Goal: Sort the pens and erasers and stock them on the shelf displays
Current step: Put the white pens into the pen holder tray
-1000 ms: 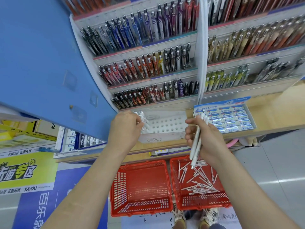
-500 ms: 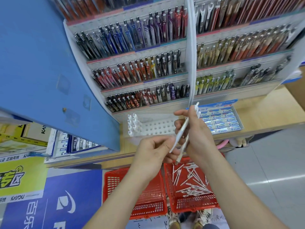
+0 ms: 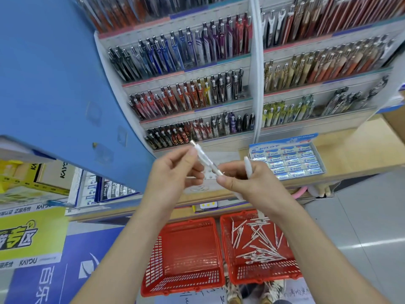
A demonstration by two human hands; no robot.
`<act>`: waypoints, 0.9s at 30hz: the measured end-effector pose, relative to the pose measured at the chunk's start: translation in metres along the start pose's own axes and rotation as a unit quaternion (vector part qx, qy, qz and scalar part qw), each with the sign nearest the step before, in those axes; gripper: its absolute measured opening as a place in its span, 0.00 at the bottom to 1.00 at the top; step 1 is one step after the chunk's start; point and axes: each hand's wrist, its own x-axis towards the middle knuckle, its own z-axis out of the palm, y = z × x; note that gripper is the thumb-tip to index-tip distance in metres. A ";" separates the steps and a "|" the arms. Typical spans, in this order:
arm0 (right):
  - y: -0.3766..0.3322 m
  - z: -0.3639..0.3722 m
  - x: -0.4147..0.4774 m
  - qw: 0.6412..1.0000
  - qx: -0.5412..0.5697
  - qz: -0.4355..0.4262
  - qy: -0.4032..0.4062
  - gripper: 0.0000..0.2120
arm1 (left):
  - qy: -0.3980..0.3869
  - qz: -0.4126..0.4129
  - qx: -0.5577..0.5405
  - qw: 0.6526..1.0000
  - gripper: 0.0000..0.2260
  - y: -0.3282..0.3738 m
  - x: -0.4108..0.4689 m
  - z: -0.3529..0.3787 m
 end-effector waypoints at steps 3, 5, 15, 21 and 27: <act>-0.001 0.000 0.002 0.999 -0.046 -0.014 0.000 0.06 | -0.018 0.022 0.034 0.999 0.06 0.009 0.005 -0.008; -0.001 -0.001 0.004 0.997 -0.076 -0.024 0.002 0.05 | -0.011 0.035 0.077 0.996 0.04 0.013 0.006 -0.011; 0.051 -0.021 0.028 0.938 -0.315 0.076 0.128 0.14 | 0.147 0.158 0.295 0.931 0.08 -0.006 0.012 -0.049; 0.066 -0.012 0.018 0.958 -0.259 0.075 0.100 0.10 | 0.126 0.220 0.427 0.868 0.05 -0.024 0.009 -0.053; 0.070 -0.007 0.018 0.973 -0.185 0.066 0.120 0.17 | 0.111 0.244 0.524 0.809 0.06 -0.036 0.016 -0.054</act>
